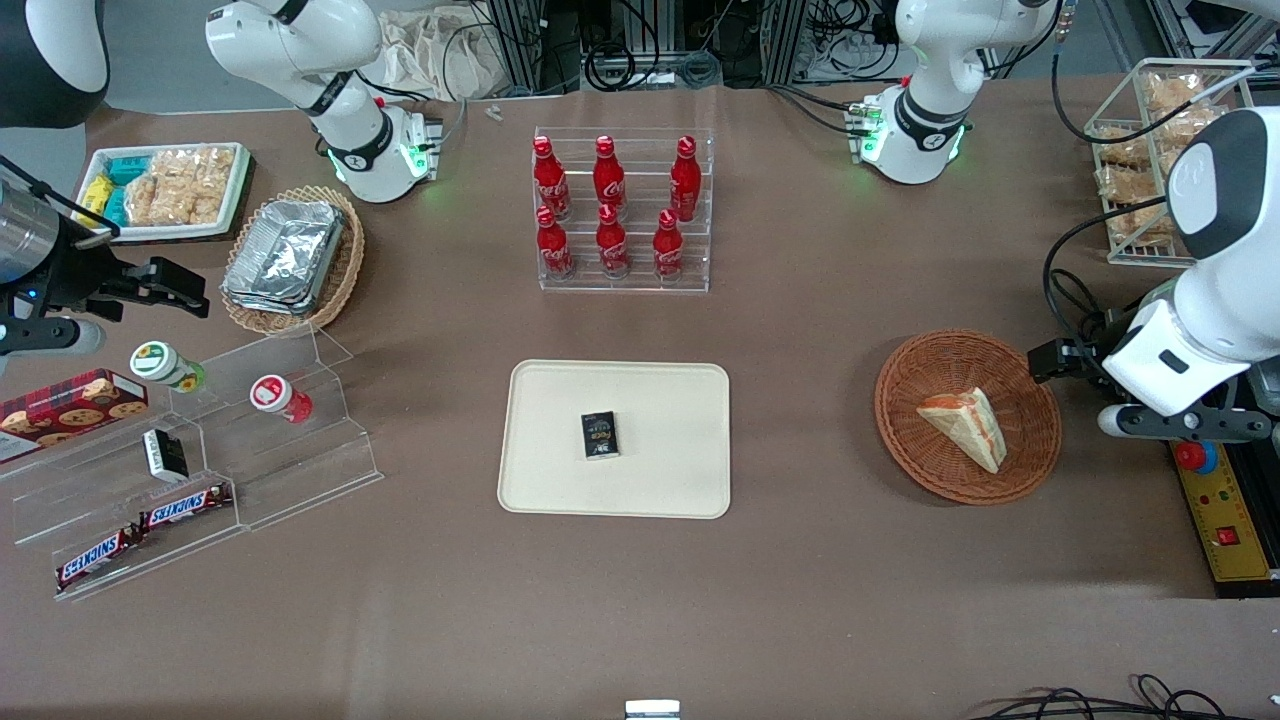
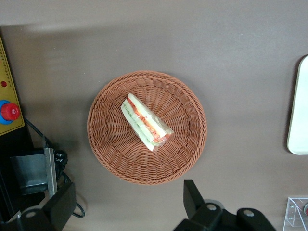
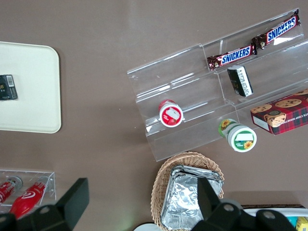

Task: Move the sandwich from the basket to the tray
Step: 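Move the left gripper down over the wrapped sandwich in the wicker basket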

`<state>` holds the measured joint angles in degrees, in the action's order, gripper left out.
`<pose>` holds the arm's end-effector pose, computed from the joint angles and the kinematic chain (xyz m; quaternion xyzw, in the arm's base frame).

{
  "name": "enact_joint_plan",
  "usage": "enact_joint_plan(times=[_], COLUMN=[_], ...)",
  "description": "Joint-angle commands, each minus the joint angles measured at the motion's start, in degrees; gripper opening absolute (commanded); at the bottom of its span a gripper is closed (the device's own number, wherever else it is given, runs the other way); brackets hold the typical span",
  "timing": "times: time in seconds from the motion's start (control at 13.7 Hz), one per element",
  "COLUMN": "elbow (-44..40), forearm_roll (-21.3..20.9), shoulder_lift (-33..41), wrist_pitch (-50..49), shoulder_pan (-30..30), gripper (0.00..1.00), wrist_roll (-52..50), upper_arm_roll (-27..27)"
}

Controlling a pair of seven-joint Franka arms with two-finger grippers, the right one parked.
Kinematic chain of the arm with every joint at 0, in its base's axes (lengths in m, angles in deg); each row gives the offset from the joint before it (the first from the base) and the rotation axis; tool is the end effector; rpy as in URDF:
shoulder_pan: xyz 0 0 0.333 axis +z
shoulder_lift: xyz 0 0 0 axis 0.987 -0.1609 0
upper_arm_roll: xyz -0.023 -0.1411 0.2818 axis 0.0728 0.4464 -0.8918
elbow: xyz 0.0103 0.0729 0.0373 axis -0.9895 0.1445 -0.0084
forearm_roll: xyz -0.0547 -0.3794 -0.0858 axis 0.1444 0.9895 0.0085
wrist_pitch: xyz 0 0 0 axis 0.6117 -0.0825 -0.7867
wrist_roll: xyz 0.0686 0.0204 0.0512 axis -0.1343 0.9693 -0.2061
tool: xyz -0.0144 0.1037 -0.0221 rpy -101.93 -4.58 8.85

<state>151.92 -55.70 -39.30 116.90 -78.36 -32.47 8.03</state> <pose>0.6199 -0.0374 0.5213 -0.9986 0.0376 0.0343 0.0173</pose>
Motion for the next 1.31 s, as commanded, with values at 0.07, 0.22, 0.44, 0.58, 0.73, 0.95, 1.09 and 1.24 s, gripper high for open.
enact_joint_plan(times=[0.07,0.22,0.44,0.58,0.73,0.95,1.09,1.24], elbow=[-0.5,-0.5,3.1,8.5,11.9,15.1,20.4,24.0], forearm_roll=[0.0,1.7,4.8,4.6,4.7,4.1,3.8,3.6], shoulder_lift=[-0.9,-2.3,-3.0,-2.6,-2.7,-4.9,-4.9,-5.0], wrist_pitch=[0.2,0.1,2.0,9.0,13.8,20.0,25.6,30.3], shoulder_pan=[0.0,1.2,2.2,2.2,3.1,3.1,3.1,3.1], gripper=[1.00,1.00,1.00,1.00,1.00,1.00,1.00,1.00], wrist_roll=[0.3,-1.7,-11.3,-21.9,-31.1,-45.9,-48.5,-52.8], upper_arm_roll=[-0.1,-0.3,-0.4,-0.4,-0.5,-0.6,-0.6,-1.0])
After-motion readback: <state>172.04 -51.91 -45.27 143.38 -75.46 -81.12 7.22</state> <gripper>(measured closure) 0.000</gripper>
